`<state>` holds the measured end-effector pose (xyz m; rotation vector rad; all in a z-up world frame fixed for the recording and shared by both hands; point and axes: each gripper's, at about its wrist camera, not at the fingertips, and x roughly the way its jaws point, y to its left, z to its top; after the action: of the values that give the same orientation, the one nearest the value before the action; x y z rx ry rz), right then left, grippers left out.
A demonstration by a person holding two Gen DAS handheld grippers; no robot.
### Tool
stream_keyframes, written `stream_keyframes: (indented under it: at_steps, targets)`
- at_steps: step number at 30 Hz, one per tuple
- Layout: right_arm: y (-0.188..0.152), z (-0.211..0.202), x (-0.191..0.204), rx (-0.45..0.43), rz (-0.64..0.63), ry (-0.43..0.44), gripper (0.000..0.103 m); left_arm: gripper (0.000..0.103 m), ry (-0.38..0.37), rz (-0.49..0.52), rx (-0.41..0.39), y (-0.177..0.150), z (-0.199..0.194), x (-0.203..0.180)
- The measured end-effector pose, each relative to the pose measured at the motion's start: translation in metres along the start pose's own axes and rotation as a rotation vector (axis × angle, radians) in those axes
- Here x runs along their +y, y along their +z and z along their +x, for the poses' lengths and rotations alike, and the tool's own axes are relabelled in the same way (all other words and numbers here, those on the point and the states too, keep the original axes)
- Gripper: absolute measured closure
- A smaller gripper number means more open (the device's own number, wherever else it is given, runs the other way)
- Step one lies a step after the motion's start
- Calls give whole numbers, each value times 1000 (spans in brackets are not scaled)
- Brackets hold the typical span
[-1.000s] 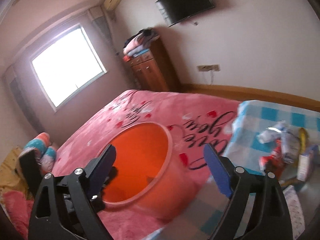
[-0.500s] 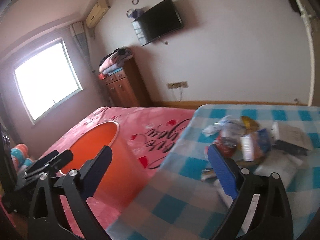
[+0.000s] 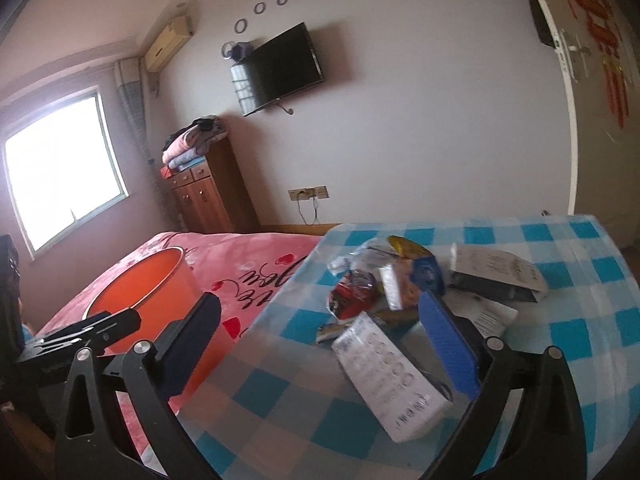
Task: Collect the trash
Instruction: 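Return both tools to the table over the remaining trash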
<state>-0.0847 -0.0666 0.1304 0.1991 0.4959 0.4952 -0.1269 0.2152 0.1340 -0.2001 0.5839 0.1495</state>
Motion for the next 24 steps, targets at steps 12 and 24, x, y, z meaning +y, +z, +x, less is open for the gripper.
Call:
stream_keyframes:
  at_steps: [12,24]
  targets:
    - [-17,-35,-42,15,-2,-105,5,14,-58,23,59,-15,14,-33]
    - [-26,-32,-126,139,156,-213,5,14,-162,20,122,8,69,-67]
